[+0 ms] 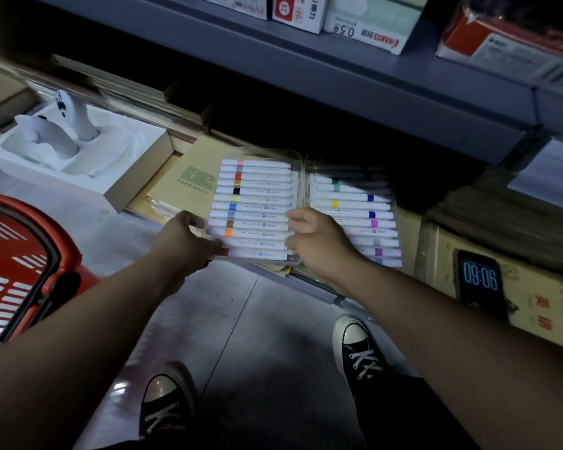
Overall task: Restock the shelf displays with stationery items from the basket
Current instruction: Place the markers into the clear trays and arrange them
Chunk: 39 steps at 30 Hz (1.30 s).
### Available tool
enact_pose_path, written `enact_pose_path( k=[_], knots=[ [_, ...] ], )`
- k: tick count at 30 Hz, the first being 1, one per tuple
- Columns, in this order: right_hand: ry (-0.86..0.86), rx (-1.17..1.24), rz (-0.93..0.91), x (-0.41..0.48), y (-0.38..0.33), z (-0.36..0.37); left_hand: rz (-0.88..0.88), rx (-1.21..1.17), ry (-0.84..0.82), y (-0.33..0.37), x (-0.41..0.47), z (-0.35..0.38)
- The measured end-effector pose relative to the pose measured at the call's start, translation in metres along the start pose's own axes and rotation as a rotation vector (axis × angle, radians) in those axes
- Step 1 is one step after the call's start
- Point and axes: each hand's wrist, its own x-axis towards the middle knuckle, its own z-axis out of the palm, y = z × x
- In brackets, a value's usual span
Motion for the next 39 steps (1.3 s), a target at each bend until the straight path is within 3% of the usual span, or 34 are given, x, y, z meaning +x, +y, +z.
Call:
enact_pose_path(
  k=[7,13,15,19,24,28,32,39],
  knots=[
    [-0.120,0.055,-0.002,-0.006,0.000,-0.002,-0.028,-0.040,0.090,-0.004,-0.006,-0.012],
    [0.095,-0.007,-0.047,-0.007,0.001,-0.017,-0.019,0.089,0.170,-0.012,-0.012,-0.036],
    [0.165,-0.080,-0.084,-0.007,0.007,-0.029,0.085,0.213,0.220,-0.009,-0.018,-0.037],
    [0.249,-0.292,-0.167,-0.015,0.023,-0.055,0.529,0.498,0.265,0.003,-0.037,-0.014],
    [0.091,-0.551,-0.133,-0.027,0.042,-0.084,0.853,0.742,0.040,0.003,-0.052,0.025],
    [0.074,-0.614,-0.152,-0.032,0.048,-0.102,0.860,0.712,-0.223,-0.006,-0.055,0.045],
    [0.151,-0.631,-0.083,-0.038,0.052,-0.111,0.894,0.717,-0.244,-0.008,-0.047,0.051],
    [0.172,-0.307,0.073,-0.047,0.057,-0.103,0.723,0.591,-0.269,-0.003,-0.052,0.069]
  ],
)
